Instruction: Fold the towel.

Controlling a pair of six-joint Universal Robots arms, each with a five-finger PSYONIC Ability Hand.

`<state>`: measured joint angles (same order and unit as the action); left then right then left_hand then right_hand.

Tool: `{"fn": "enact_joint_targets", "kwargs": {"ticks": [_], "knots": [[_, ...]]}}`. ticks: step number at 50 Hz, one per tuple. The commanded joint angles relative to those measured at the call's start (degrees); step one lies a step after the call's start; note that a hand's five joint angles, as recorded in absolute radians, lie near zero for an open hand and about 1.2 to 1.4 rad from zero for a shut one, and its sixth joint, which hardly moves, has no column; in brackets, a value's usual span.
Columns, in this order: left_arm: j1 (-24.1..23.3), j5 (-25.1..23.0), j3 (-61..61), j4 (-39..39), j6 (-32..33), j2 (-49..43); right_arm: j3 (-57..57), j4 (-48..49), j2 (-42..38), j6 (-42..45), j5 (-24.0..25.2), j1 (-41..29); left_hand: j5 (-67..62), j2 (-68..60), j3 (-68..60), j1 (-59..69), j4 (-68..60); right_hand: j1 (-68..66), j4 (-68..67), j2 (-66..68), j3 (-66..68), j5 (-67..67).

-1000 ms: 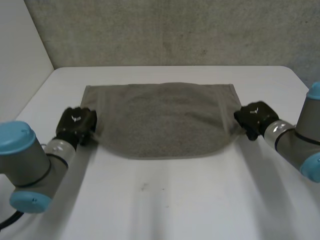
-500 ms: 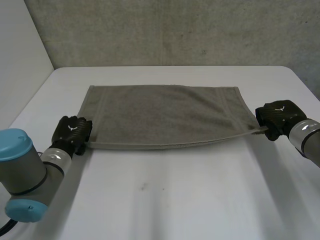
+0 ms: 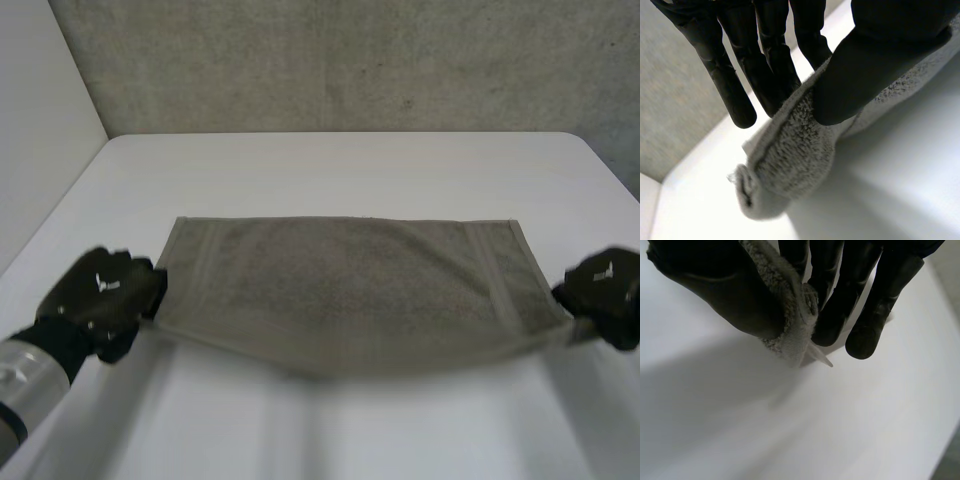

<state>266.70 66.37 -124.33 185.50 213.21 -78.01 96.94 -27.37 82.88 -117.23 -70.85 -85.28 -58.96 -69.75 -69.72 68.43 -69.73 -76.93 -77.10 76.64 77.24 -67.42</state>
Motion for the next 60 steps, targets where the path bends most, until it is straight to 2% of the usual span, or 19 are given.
{"fn": "enact_joint_targets", "kwargs": {"ticks": [1,3,4,6,7,8,9,11,15,24,25,26,27,35,40,44,47,52,60], "knots": [[-1.09,-0.98,9.55,11.11,-1.31,-13.22,-13.32,9.87,-11.56,-12.39,0.72,-2.86,-11.04,-10.25,-10.28,11.57,-10.27,-3.07,-2.9,3.36,2.76,-2.58],[-5.64,-0.63,18.12,14.78,-1.92,-23.37,-17.28,10.14,-15.08,-13.37,-1.29,-5.49,-11.04,-10.25,-10.28,11.57,-10.27,-3.07,-2.9,3.36,2.76,-2.58],[-5.66,-0.63,18.16,14.8,-1.92,-23.42,-21.32,10.58,-18.85,-13.46,-4.26,-8.3,-11.04,-10.25,-10.28,11.57,-10.27,-3.07,-2.9,3.36,2.76,-2.58],[-8.55,3.21,28.04,15.24,-1.92,-34.35,-25.45,10.5,-22.46,-13.64,-7.08,-10.5,-11.04,-10.25,-10.28,11.57,-10.27,-3.07,-2.9,3.36,2.76,-2.58],[-8.56,3.24,28.09,15.24,-1.92,-34.41,-25.49,10.5,-22.5,-13.64,-7.11,-10.52,-11.04,-10.25,-10.28,11.57,-10.27,-3.07,-2.9,3.36,2.76,-2.58],[-9.26,6.2,33.31,15.15,-2.01,-39.1,-29.49,10.5,-25.89,-13.9,-9.8,-11.91,-11.04,-10.25,-10.28,11.57,-10.27,-3.07,-2.9,3.36,2.76,-2.58],[-9.27,6.23,33.37,15.15,-2.01,-39.15,-33.27,10.93,-29.06,-14.16,-11.92,-12.36,-11.04,-10.25,-10.28,11.57,-10.27,-3.07,-2.9,3.36,2.76,-2.58],[-10.32,10.43,42.2,15.5,-2.01,-46.94,-36.79,11.63,-31.96,-14.17,-13.16,-12.72,-11.04,-10.25,-10.28,11.57,-10.27,-3.07,-2.9,3.36,2.76,-2.58],[-10.94,11.06,49.98,15.68,-2.01,-53.39,-46.47,15.58,-40.05,-14.52,-13.96,-14.12,-11.04,-10.25,-10.28,11.57,-10.27,-3.07,-2.9,3.36,2.76,-2.58],[-11.64,11.77,65.96,15.68,-3.76,-66.38,-58.34,22.01,-49.99,-15.4,-17.55,-15.18,-9.56,-8.77,-8.8,10.09,-8.79,-3.07,-2.9,3.36,2.76,-2.58],[-11.64,11.77,65.97,15.68,-3.77,-66.4,-60.36,22.1,-51.66,-15.83,-18.87,-15.35,-9.55,-8.76,-8.78,10.08,-8.78,36.18,36.35,-35.88,-36.48,36.66],[-11.64,11.77,66.84,15.68,-4.55,-67.36,-60.38,22.1,-51.68,-15.84,-18.88,-15.36,38.41,39.2,39.18,-37.88,39.19,36.57,36.74,-36.27,-36.88,37.06],[-11.64,11.59,66.85,15.77,-5.78,-67.71,-61.25,22.1,-52.46,-16.1,-19.84,-15.53,53.88,54.67,54.64,-53.35,54.65,66.93,67.1,-66.64,-67.24,67.42],[-12.43,11.85,61.42,15.59,-9.3,-62.03,-57.13,20.25,-50.62,-19.88,-21.26,-16.76,58.96,59.75,59.72,-58.43,59.73,66.93,67.1,-66.64,-67.24,67.42],[-12.34,11.94,52.21,15.33,-11.93,-53.78,-41.8,17.88,-38.35,-27.95,-19.68,-16.15,58.96,59.75,59.72,-58.43,59.73,66.93,67.1,-66.64,-67.24,67.42],[-12.08,11.68,39.91,15.85,-15.36,-43.67,-30.64,18.49,-30.53,-29.63,-16.79,-15.8,58.96,59.75,59.72,-58.43,59.73,66.93,67.1,-66.64,-67.24,67.42],[-11.99,11.59,36.35,16.03,-16.33,-40.91,-23.24,19.89,-26.29,-29.64,-13.98,-15.45,58.96,59.75,59.72,-58.43,59.73,66.93,67.1,-66.64,-67.24,67.42],[-11.9,11.68,26.44,16.03,-19.93,-33.36,-18.11,22.27,-24.43,-29.64,-12.73,-14.74,58.96,59.75,59.72,-58.43,59.73,64.66,64.83,-64.37,-64.97,65.15],[-12.08,11.77,23.52,18.31,-21.87,-32.03,-14.06,30.35,-27.85,-29.11,-12.73,-13.25,58.96,59.75,59.72,-58.43,59.73,47.02,47.19,-46.72,-47.33,47.51]]}}
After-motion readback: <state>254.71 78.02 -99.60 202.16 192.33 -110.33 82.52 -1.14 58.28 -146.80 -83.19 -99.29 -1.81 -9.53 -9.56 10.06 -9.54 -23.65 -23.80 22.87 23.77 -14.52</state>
